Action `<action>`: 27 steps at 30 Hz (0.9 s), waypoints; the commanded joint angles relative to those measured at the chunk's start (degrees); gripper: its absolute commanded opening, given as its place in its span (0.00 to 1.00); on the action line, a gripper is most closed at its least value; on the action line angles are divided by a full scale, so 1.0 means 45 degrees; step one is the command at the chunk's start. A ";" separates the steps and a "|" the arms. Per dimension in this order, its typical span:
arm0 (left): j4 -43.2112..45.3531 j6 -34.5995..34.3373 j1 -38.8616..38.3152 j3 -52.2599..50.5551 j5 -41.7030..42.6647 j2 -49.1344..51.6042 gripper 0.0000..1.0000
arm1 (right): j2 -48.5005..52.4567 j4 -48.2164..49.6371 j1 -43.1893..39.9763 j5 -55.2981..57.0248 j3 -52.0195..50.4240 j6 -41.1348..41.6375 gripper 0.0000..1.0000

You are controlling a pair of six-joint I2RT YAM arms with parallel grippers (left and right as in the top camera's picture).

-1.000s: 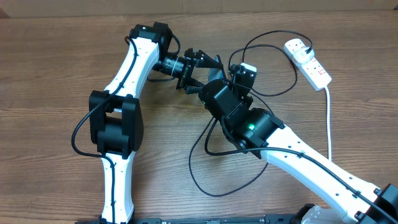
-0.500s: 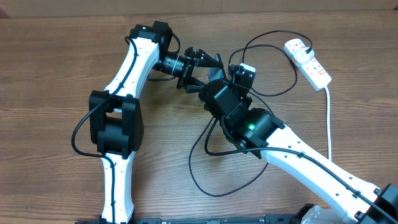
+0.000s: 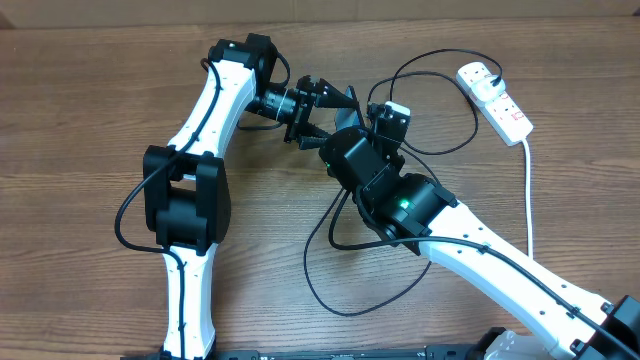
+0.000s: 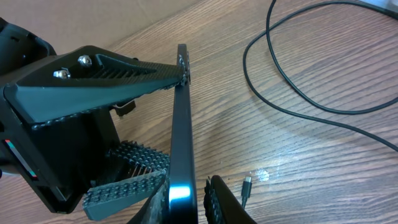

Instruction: Plug charger to phone and switch on socket

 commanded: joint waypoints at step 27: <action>-0.0087 -0.0034 -0.0185 0.0364 0.0665 0.0063 0.66 | -0.0087 0.0112 0.0034 0.0092 0.0277 0.0010 0.10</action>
